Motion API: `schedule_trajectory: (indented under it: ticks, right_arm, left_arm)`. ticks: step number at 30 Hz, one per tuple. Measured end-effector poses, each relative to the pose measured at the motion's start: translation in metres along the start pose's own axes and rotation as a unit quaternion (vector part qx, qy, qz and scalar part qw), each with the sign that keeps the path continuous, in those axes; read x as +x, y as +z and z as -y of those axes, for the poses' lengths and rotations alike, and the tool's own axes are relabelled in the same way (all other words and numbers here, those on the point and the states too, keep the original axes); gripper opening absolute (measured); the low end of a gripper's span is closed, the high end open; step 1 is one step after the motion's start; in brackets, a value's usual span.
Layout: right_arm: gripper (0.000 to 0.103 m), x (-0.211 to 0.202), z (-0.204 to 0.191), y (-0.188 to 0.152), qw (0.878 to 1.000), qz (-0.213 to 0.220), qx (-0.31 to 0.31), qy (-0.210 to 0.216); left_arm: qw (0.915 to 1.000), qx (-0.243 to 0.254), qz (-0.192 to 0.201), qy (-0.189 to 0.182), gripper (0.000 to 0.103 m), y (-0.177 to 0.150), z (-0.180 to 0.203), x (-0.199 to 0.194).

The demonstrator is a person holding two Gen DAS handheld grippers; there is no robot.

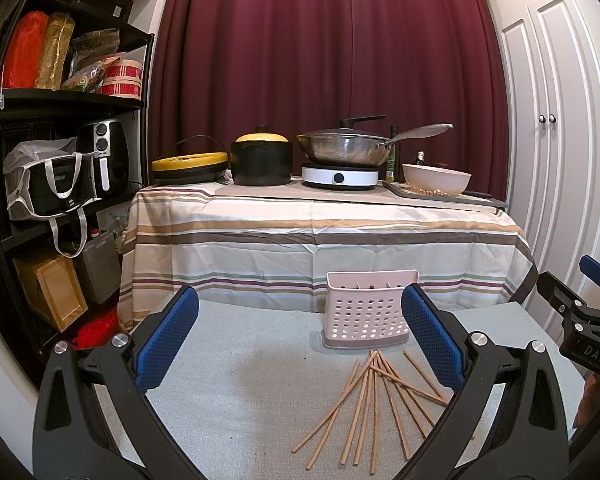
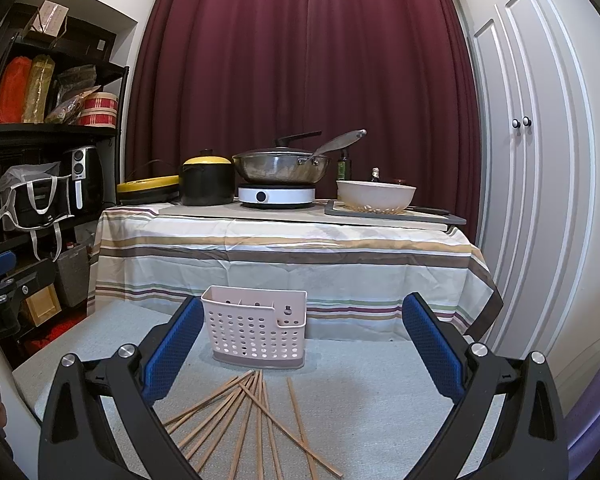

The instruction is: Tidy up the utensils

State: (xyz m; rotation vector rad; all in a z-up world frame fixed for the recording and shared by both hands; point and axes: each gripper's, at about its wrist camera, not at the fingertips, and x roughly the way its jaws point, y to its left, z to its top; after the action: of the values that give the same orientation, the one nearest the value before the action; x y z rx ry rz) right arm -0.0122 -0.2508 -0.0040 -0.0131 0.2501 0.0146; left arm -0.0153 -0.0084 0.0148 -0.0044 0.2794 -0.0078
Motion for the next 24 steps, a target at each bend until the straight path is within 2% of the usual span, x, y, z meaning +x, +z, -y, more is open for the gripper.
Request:
schedule_trajectory:
  ticks: [24]
  right_arm:
    - [0.097, 0.0002, -0.0057, -0.0016, 1.000, -0.001, -0.003, 0.002]
  left_arm:
    - [1.0000, -0.001, -0.001, -0.001, 0.099, -0.0020, 0.0009, 0.0003]
